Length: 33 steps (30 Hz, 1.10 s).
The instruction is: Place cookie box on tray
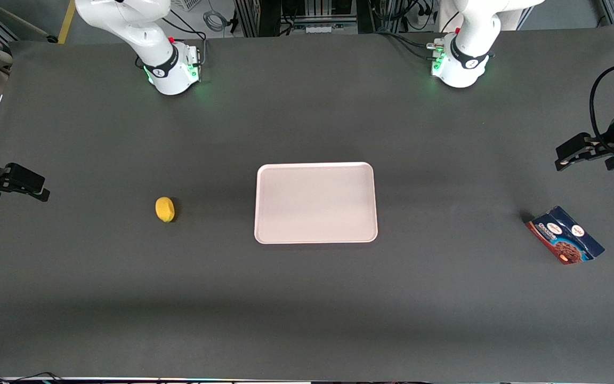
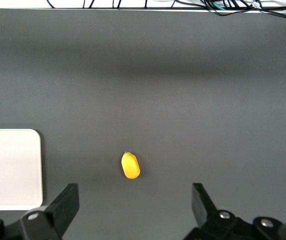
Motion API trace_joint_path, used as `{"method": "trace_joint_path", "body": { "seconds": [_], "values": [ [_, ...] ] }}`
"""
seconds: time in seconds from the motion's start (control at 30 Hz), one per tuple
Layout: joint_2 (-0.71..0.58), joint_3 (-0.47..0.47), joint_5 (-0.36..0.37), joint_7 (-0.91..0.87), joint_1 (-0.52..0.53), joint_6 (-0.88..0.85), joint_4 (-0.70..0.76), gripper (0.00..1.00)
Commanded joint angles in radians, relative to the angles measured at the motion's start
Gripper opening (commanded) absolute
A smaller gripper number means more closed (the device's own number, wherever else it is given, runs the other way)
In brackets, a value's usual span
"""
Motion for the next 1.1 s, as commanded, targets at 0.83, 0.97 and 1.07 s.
{"method": "trace_joint_path", "body": {
  "seconds": [0.83,0.97,1.07],
  "values": [
    [0.028,0.141,-0.021,-0.094,-0.039,0.071,-0.011,1.0],
    [0.065,0.212,-0.022,-0.186,-0.068,0.098,-0.009,1.0],
    [0.103,0.236,-0.022,-0.284,-0.082,0.121,-0.009,1.0]
  ]
}}
